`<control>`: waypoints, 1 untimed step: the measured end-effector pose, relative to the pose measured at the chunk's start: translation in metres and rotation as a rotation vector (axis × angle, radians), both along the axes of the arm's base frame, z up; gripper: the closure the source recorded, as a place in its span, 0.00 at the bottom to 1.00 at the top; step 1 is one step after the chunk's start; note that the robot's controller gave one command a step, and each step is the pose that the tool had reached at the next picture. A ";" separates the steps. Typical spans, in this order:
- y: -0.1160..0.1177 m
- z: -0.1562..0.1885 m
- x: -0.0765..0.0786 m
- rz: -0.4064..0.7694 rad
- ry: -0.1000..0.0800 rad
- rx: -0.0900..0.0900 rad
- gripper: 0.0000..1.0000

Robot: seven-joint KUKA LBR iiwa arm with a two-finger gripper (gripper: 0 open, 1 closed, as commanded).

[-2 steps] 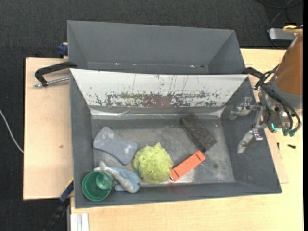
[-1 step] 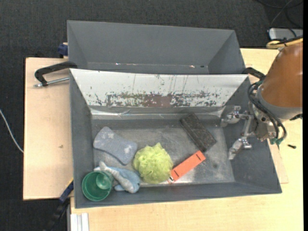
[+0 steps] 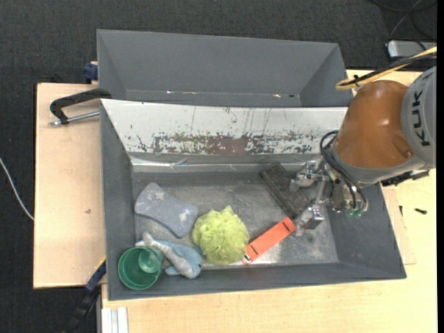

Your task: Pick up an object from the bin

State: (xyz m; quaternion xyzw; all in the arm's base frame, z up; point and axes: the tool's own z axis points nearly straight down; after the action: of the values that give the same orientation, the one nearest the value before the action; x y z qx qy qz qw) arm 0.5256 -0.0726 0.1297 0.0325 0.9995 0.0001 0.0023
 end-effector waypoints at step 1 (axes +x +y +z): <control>0.004 -0.025 0.017 0.113 0.009 0.004 0.00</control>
Offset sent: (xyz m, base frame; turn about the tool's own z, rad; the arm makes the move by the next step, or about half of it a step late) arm -0.0208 0.0453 -0.0597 -0.3262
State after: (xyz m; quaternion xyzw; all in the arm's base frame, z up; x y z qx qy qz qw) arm 0.5423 -0.0683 0.1049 -0.0240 0.9997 0.0022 -0.0020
